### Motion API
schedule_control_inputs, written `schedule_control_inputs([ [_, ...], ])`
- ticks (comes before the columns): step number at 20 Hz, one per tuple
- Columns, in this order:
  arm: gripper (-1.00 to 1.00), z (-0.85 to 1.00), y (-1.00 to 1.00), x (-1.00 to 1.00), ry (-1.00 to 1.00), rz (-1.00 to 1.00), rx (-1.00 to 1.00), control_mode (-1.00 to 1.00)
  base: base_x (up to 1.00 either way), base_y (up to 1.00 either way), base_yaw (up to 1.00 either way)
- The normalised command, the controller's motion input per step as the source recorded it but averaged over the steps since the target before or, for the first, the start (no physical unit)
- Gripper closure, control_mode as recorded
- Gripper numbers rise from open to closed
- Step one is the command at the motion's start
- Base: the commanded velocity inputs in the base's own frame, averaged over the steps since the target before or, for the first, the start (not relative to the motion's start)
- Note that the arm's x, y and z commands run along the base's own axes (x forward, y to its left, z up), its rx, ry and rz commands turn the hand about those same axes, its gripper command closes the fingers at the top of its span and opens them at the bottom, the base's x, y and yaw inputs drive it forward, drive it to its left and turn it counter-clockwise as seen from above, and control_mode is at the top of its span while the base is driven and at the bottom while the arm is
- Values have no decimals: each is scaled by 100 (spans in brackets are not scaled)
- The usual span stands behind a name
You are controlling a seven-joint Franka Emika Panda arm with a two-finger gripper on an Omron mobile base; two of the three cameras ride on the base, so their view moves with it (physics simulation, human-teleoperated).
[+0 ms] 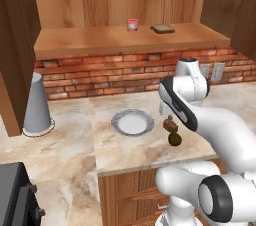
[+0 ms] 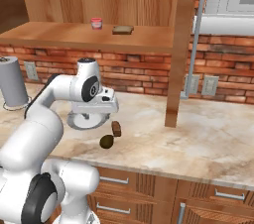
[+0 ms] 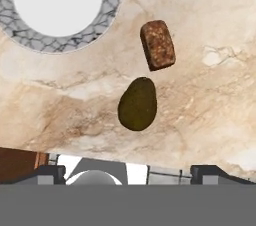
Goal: Pick the avocado and bread from the counter and place them on the plate. Then pick the jam from the cabinet and place it next to the plate. Lastly close the cabinet door.
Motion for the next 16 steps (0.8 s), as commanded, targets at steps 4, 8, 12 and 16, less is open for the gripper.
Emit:
schedule_control_inputs([
  [4,-100,-62,-13,5,5,5,-5,-100,0,0,0],
  [8,-100,-59,-12,12,4,4,-6,-100,0,0,0],
  [12,-100,-49,-14,17,1,4,-3,-100,0,0,0],
  [16,-100,-40,-12,19,0,3,0,-100,0,0,0],
])
